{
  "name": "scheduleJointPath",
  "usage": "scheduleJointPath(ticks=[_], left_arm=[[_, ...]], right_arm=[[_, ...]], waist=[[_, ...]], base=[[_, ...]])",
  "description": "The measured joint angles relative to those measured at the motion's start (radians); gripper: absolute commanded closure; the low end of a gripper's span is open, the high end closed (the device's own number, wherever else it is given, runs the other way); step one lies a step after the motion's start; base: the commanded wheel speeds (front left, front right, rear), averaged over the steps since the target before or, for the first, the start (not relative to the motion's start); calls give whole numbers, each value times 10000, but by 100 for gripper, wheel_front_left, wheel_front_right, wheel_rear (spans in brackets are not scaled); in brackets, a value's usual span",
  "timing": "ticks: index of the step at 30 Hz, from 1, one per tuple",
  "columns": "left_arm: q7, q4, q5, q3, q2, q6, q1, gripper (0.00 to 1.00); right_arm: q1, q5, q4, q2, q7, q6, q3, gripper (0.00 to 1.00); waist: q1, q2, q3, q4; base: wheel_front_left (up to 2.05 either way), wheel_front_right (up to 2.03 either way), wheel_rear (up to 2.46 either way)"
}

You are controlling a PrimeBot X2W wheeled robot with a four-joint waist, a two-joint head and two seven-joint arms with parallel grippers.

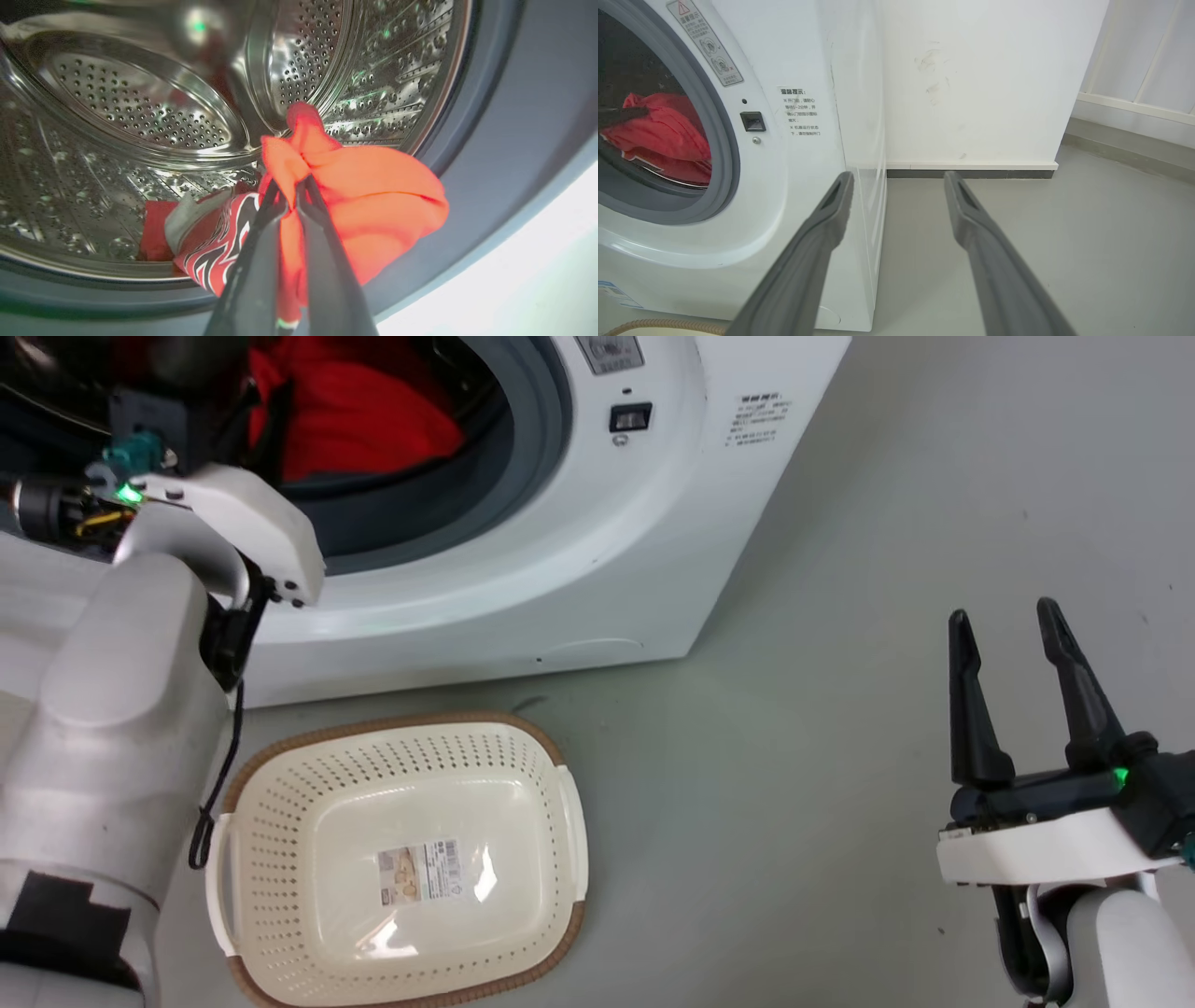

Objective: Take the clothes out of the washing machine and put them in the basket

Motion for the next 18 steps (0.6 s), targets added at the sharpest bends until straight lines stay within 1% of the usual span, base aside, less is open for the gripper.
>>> scheduleJointPath(ticks=[6, 10, 12, 16, 17, 18], left_arm=[[-203, -1463, -75, 56, 117, 182, 1091, 100], [-192, -2807, -115, 71, 380, 376, 1854, 100], [-65, -3559, -115, 54, 539, 545, 2301, 100], [357, -5239, -119, 29, 938, 901, 3110, 100], [734, -6575, -136, 27, 1239, 1187, 3679, 100], [872, -7012, -180, 33, 1333, 1285, 3853, 100]], right_arm=[[385, -148, 67, 2, 0, 0, -44, 0], [672, -169, 134, 0, 0, 0, -48, 0], [816, -171, 176, 2, 0, 0, -48, 0], [1094, -173, 242, 0, 0, 0, -56, 0], [1268, -186, 284, 0, 0, 0, -96, 0], [1323, -186, 288, 0, 0, 0, -105, 0]], waist=[[-1, 0, -772, 301], [0, 0, -1263, 490], [0, 0, -1506, 575], [0, 0, -1974, 736], [0, 0, -2287, 853], [0, 0, -2380, 894]], base=[[0, 0, 0], [0, 0, 0], [0, 0, 0], [0, 0, 0], [0, 0, 0], [0, 0, 0]])
